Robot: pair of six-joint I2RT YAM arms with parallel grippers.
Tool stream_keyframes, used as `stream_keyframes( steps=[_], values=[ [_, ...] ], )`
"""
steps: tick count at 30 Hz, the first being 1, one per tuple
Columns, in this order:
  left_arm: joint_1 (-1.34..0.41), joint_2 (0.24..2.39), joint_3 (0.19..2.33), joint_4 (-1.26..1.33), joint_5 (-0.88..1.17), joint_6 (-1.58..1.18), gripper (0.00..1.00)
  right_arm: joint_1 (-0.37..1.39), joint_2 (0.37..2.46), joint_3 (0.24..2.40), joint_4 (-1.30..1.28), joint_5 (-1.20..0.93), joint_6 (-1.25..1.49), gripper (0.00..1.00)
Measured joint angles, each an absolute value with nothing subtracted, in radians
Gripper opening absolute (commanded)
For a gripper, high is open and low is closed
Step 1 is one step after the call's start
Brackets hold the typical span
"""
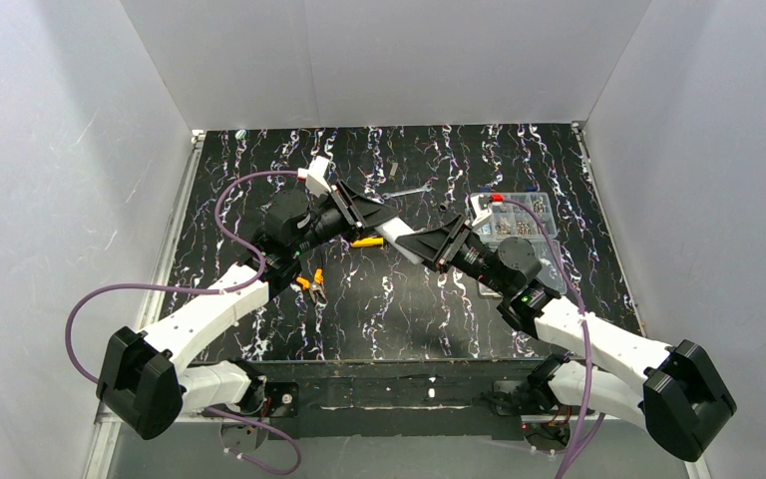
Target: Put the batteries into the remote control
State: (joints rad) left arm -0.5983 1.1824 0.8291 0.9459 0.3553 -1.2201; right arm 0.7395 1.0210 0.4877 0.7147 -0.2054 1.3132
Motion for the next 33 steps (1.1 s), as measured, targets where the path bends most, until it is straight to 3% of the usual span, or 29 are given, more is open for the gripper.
stream_keyframes(
  steps=[4, 9, 17, 33],
  values=[
    [-0.598, 1.182, 0.829, 0.946, 0.355, -1.224, 0.02, 0.739, 1.021, 0.488, 0.718, -0.206, 1.312, 0.23],
    [-0.598, 1.182, 0.829, 0.944, 0.359, -1.227, 0.38, 0.739, 1.017, 0.488, 0.718, -0.206, 1.301, 0.01],
    [-0.599, 1.182, 0.851, 0.793, 0.399, -1.137, 0.97, 0.74, 0.981, 0.568, 0.559, -0.21, 1.138, 0.01],
    [-0.604, 1.054, 0.92, 0.485, 0.319, -0.967, 0.98, 0.741, 0.839, 0.68, 0.061, 0.041, 0.724, 0.01]
  ],
)
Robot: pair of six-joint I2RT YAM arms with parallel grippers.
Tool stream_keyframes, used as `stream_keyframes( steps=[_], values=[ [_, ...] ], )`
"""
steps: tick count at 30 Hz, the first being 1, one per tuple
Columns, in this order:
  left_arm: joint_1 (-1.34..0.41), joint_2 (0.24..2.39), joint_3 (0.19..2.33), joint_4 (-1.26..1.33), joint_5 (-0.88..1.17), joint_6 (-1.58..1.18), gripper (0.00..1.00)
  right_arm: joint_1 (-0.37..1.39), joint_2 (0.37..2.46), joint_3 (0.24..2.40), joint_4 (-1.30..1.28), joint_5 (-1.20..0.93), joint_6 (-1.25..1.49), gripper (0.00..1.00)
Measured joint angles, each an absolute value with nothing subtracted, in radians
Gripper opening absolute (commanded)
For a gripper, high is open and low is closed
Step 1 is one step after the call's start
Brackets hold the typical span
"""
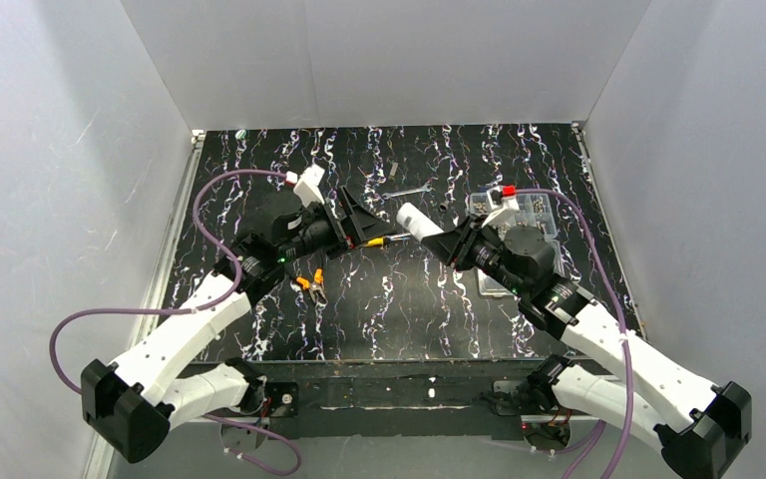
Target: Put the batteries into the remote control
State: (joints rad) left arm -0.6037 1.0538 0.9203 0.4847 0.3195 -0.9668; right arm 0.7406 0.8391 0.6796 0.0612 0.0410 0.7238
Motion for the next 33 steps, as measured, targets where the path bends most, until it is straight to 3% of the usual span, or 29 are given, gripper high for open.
stream_keyframes(
  steps=[13, 21, 26, 31, 33],
  values=[
    [-0.604, 0.907, 0.928, 0.22, 0.26, -0.765, 0.98, 0.741, 1.249, 1.118, -0.471, 0.312, 0.265, 0.01],
    [-0.604, 0.863, 0.936, 0.107, 0.197, -0.619, 0.98, 0.755, 1.701, 1.48, -0.785, 0.38, 0.136, 0.01],
    [-0.603, 0.86, 0.934, 0.123, 0.193, -0.606, 0.98, 0.824, 1.918, 1.547, -0.912, 0.51, 0.075, 0.02],
    [-0.603, 0.834, 0.909, 0.158, 0.19, -0.614, 0.98, 0.887, 1.999, 1.602, -0.971, 0.632, 0.043, 0.12],
    [-0.603, 0.829, 0.907, 0.159, 0.19, -0.614, 0.98, 0.902, 2.016, 1.604, -0.978, 0.667, 0.034, 0.24]
  ],
)
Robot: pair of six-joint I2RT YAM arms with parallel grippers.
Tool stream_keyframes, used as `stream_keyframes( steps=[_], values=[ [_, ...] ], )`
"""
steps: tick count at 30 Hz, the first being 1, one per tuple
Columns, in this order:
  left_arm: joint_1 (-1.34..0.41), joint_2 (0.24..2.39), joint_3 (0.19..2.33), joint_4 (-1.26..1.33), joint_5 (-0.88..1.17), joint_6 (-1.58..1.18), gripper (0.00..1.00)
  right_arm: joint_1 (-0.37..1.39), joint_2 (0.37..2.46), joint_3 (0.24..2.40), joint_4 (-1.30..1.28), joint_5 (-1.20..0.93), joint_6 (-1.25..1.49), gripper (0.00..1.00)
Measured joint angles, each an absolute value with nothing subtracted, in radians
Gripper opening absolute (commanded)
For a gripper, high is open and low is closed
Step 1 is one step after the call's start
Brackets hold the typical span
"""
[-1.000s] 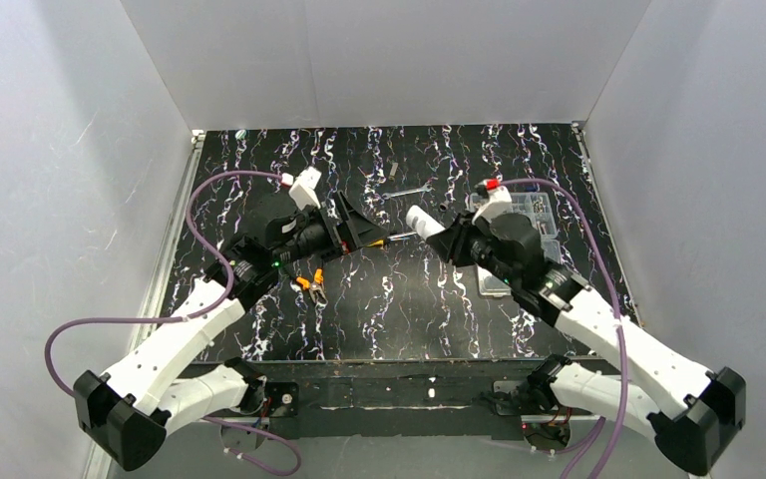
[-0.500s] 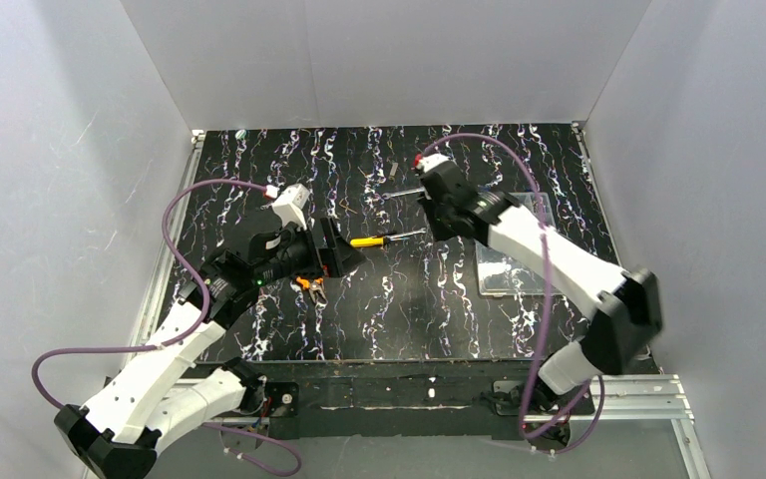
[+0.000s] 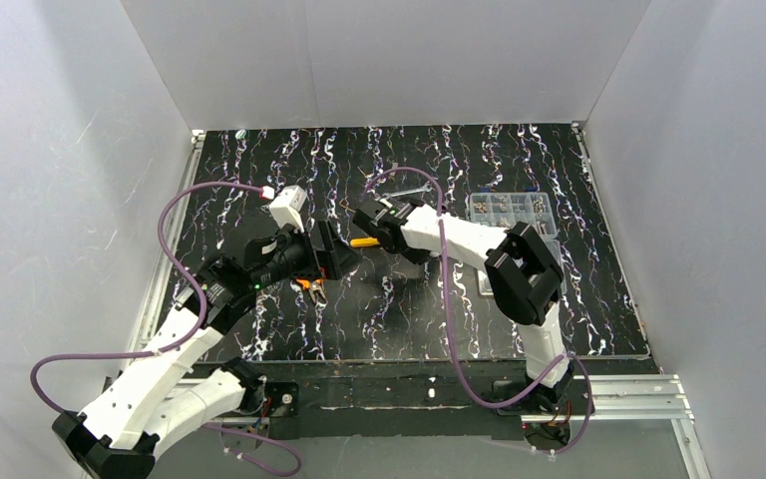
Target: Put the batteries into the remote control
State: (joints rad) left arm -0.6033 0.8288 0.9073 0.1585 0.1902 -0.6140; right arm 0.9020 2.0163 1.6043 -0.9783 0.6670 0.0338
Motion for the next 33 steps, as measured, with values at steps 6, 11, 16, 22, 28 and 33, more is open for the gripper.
stream_keyframes(
  steps=[6, 11, 16, 22, 28, 33],
  values=[
    [-0.603, 0.828, 0.907, 0.159, 0.199, -0.617, 0.98, 0.942, 2.052, 1.608, -0.989, 0.696, 0.018, 0.51],
    [-0.603, 0.828, 0.905, 0.159, 0.215, -0.625, 0.98, 0.967, 2.1, 1.607, -0.986, 0.669, 0.019, 0.58],
    [-0.603, 0.827, 0.891, 0.159, 0.227, -0.628, 0.98, 0.982, 2.105, 1.607, -0.966, 0.656, 0.023, 0.7],
    [-0.603, 0.826, 0.889, 0.159, 0.232, -0.628, 0.98, 0.982, 2.104, 1.581, -0.915, 0.634, 0.033, 0.82],
    [-0.603, 0.826, 0.889, 0.16, 0.247, -0.628, 0.98, 0.982, 2.037, 1.492, -0.827, 0.591, 0.054, 0.85],
    [-0.603, 0.826, 0.889, 0.159, 0.249, -0.626, 0.98, 0.959, 1.921, 1.401, -0.706, 0.464, 0.088, 0.86]
  ],
)
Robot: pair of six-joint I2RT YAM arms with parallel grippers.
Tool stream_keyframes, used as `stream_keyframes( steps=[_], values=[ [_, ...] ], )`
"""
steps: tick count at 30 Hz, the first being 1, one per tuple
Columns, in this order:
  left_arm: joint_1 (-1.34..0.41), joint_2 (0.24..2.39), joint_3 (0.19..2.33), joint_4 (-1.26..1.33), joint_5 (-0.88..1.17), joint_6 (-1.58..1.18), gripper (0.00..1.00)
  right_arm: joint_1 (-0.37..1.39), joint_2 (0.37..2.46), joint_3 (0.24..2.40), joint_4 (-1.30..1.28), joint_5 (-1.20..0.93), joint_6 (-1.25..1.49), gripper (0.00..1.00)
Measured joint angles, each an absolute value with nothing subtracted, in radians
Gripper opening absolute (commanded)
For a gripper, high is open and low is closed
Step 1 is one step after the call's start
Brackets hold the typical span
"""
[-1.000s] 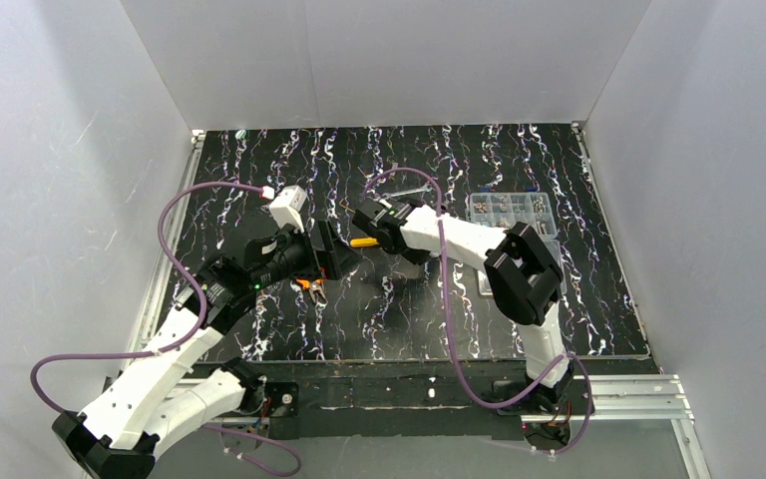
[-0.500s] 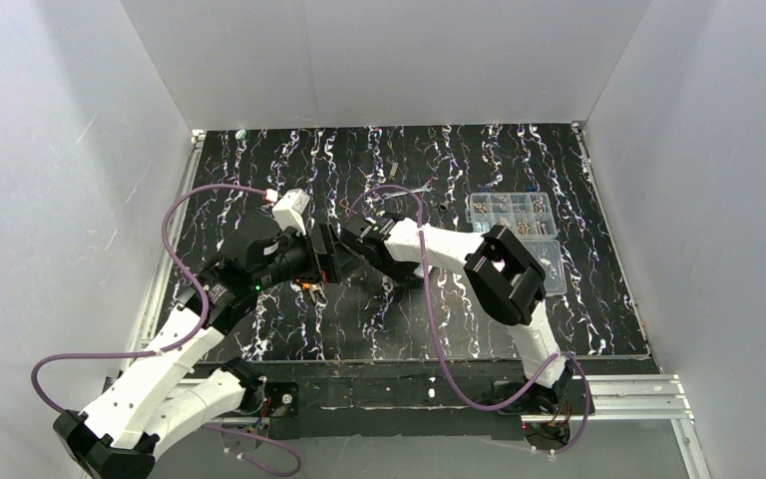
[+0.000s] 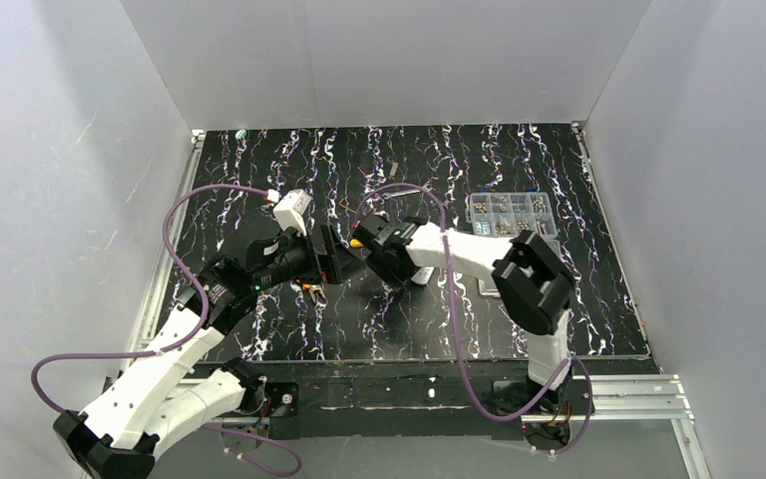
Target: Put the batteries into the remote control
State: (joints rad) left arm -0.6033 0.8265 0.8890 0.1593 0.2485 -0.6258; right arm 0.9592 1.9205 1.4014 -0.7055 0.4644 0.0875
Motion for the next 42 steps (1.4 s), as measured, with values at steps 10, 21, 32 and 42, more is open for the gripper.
stream_keyframes(
  steps=[10, 21, 32, 42],
  values=[
    [-0.603, 0.822, 0.877, 0.16, 0.248, -0.619, 0.98, 0.815, 1.588, 1.155, -0.414, 0.207, 0.281, 0.88],
    [-0.603, 0.84, 0.877, 0.151, 0.251, -0.612, 0.98, 0.542, 1.307, 0.839, -0.29, 0.085, 0.541, 0.85],
    [-0.603, 0.878, 0.879, 0.151, 0.276, -0.614, 0.98, 0.391, 1.231, 0.826, -0.338, 0.242, 0.59, 0.79],
    [-0.603, 0.862, 0.886, 0.125, 0.293, -0.613, 0.98, 0.218, 1.355, 0.937, -0.408, 0.285, 0.569, 0.75]
  ],
)
